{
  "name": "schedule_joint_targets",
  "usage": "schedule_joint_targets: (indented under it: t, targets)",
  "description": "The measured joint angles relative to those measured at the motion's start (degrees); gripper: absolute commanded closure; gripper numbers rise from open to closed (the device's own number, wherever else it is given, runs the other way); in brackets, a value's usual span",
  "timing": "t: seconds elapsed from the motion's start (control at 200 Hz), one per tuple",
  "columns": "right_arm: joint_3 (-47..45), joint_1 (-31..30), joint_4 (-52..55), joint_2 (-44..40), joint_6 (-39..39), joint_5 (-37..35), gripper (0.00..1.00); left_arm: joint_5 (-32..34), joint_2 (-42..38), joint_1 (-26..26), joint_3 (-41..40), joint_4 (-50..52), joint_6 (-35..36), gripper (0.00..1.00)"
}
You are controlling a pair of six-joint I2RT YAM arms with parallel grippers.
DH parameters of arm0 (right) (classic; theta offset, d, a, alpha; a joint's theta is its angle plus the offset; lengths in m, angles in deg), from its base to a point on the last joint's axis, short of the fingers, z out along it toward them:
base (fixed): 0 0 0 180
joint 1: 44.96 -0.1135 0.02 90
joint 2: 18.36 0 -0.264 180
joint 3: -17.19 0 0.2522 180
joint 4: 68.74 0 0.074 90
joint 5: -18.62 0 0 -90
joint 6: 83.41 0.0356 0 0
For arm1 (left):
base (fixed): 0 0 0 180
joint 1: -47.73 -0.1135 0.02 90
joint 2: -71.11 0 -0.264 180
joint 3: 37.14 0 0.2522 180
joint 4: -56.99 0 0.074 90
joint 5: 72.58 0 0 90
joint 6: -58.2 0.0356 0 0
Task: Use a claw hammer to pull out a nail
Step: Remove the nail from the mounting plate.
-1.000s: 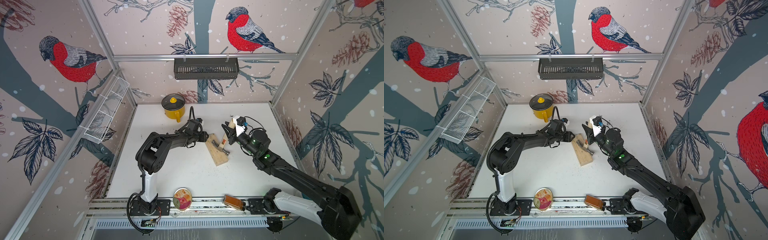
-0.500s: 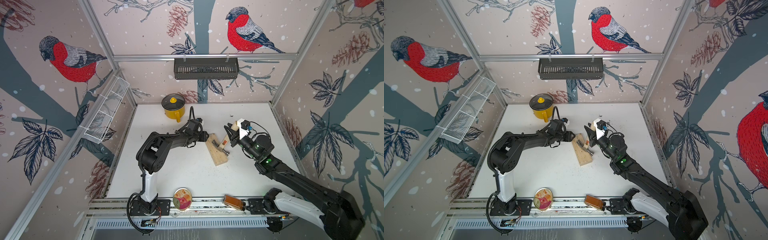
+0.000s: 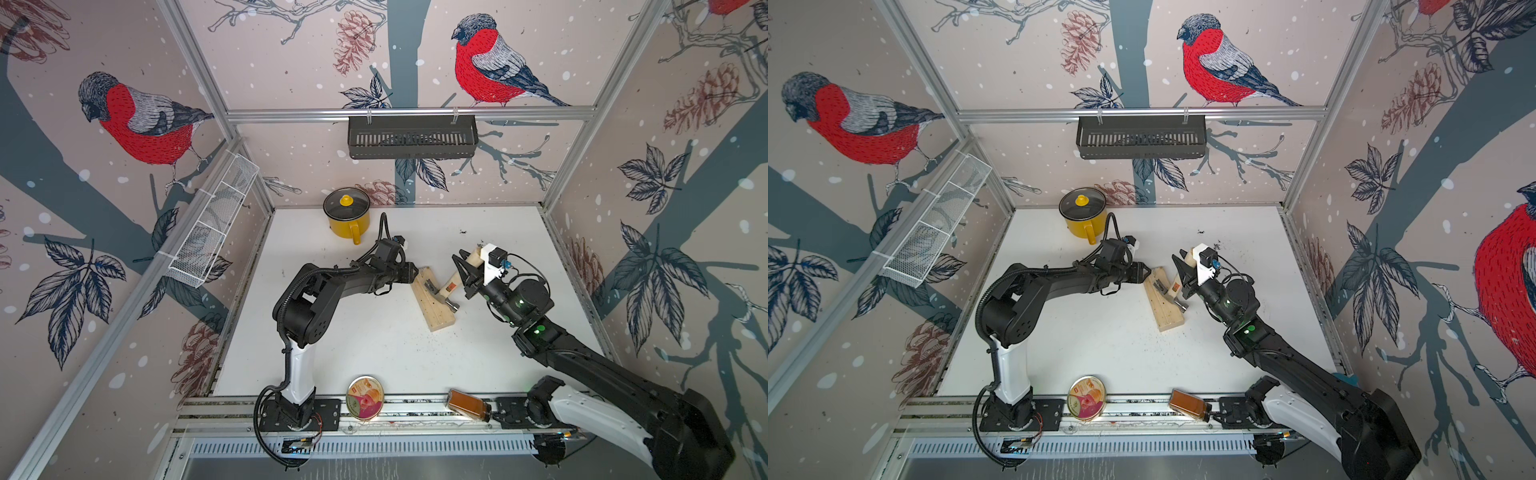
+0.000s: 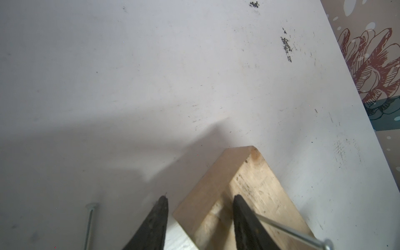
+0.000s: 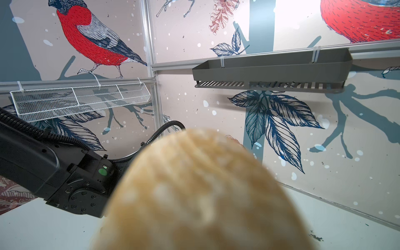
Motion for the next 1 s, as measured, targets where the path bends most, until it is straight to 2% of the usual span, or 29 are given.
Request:
schedule_joint_targets:
  t: [0.465,1.001]
  targets:
    - [-4.02,0.02,-0.57,-5.42,1.40,-1.81,1.00,-0.39,0.39,-0.09,0.26,-0.52,-0.04,0.51]
    - [-3.63,-0.02,6.86,-10.80,4.48,-8.00,1.00,-0.50,0.35,-0.13,0.20,-0.63,-0.09,0.52]
